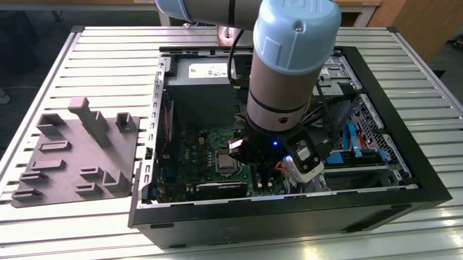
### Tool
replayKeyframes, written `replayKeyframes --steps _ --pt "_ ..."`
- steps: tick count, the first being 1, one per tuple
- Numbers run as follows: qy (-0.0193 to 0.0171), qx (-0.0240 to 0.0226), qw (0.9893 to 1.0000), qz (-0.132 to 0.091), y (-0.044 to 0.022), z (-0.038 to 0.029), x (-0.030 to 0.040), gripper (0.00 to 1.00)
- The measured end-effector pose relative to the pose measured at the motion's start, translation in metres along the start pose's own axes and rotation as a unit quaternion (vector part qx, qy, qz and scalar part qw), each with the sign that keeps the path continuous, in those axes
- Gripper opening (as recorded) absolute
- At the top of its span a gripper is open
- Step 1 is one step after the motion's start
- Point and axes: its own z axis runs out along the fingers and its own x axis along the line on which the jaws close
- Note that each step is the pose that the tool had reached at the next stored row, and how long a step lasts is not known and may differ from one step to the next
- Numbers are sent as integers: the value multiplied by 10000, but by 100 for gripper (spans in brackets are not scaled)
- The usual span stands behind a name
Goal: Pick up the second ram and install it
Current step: 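Press down the second ram until it locks into place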
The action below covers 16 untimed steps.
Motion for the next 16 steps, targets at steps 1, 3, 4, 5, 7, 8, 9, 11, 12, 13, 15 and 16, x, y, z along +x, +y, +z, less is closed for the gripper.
replayKeyframes --steps 1,3,4,5,7,8,9,11,12,13,15,16 --pt "0 0 10000 0 0 0 0 11" --pt "0 0 10000 0 0 0 0 11" --pt "0 -1 10000 0 0 -2 0 11" --pt "-1 -5 10000 0 1 -8 0 11" --pt "-3 -9 10000 0 5 -41 -2 11" --pt "0 2 10000 0 3 -76 -2 11" --pt "0 3 10000 0 4 -102 -2 11" --pt "0 7 10000 0 5 -159 -4 11" --pt "0 10 10000 0 6 -187 -4 11" --pt "0 10 10000 0 7 -216 -5 11" --pt "0 13 10000 0 8 -274 -6 11" --pt "0 13 10000 0 9 -295 -7 11"
